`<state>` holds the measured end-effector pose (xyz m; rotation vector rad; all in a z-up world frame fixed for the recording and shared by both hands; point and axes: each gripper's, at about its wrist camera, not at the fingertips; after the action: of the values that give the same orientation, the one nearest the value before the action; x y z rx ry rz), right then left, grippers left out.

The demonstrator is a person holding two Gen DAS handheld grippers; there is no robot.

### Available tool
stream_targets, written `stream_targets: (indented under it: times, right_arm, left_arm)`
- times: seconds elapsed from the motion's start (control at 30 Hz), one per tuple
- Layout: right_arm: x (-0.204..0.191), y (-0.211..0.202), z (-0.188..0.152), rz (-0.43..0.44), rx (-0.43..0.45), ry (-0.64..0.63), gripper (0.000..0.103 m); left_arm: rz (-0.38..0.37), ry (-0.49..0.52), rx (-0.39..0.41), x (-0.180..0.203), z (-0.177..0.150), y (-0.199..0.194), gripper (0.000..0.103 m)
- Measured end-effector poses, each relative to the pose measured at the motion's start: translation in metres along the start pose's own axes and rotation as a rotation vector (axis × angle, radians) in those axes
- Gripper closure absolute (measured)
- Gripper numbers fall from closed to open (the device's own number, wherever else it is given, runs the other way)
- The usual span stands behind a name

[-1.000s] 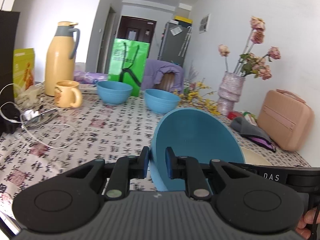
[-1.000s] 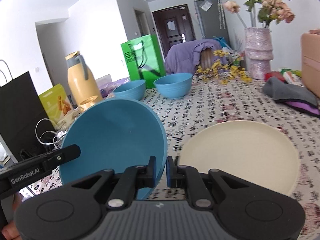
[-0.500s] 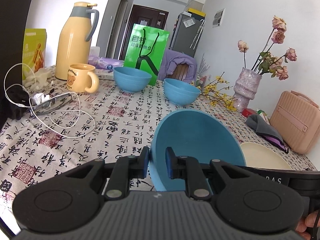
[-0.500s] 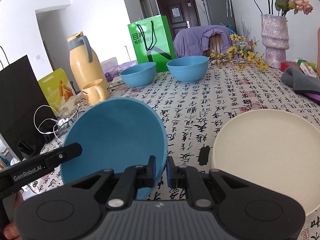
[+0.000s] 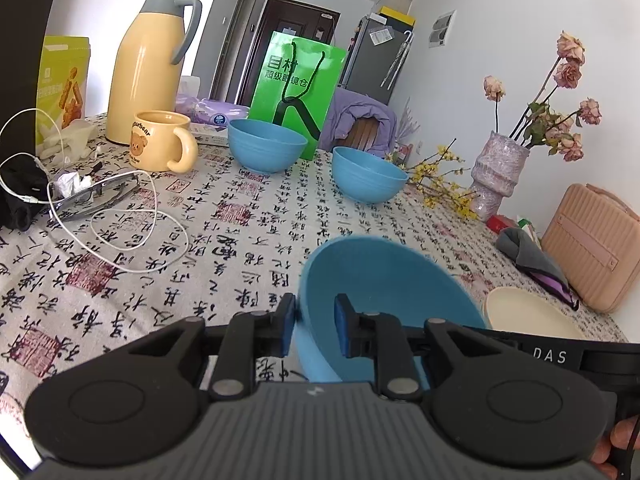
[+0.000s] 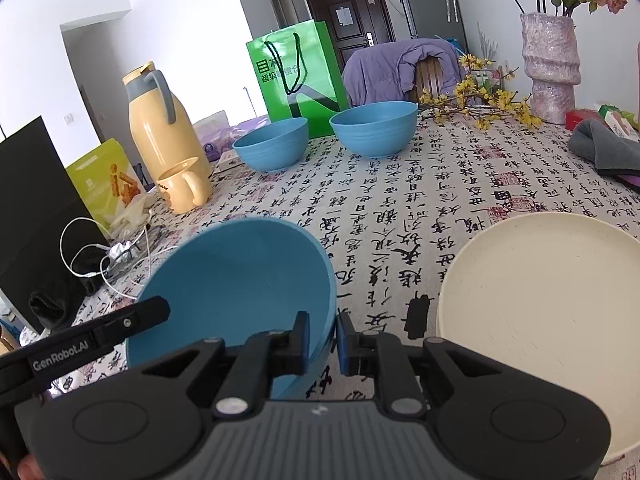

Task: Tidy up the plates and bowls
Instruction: 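Carry the held blue bowl beside the plate stack and lower it onto the tablecloth, then open both grippers and withdraw them from the blue bowl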

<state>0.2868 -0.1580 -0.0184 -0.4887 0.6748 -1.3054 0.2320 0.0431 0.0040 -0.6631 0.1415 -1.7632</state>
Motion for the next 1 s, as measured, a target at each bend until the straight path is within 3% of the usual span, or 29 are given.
stream_targets:
  times: [0.23,0.37,0.6,0.73,0.8,0.9,1.0]
  right_arm:
    - [-0.002,0.009,0.009,0.006,0.011,0.003,0.083]
    - [-0.001,0.012,0.011,-0.002,0.016,0.006,0.083]
    - [-0.004,0.009,0.015,-0.018,0.067,-0.025,0.061]
    - [-0.007,0.001,0.012,-0.028,0.114,-0.062,0.054]
    - [-0.006,-0.004,0.01,-0.022,0.136,-0.072,0.045]
    - [-0.006,-0.013,0.006,-0.026,0.181,-0.092,0.044]
    - [-0.005,-0.027,0.0,-0.04,0.237,-0.113,0.031]
  left_arm:
    - [-0.001,0.005,0.016,-0.001,0.006,0.008,0.06]
    - [0.002,0.007,0.018,-0.002,0.008,0.012,0.046]
    - [0.014,0.03,0.046,-0.001,0.011,0.009,0.021]
    - [0.023,0.059,0.071,0.001,0.008,0.002,0.013]
    - [0.015,0.067,0.087,0.003,0.008,-0.004,0.008]
    - [0.018,0.105,0.115,0.008,0.007,-0.015,0.001]
    - [0.047,0.147,0.134,0.017,0.004,-0.026,0.0]
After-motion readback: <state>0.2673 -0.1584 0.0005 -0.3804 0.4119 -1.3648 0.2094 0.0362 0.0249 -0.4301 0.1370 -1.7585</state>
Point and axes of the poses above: each gripper's, at about its wrist camera, not at the fingertips, and y roughly the way its jaws point, x to its right, z to its top, and after that the axes turned 9 degrees about -z, right-handed
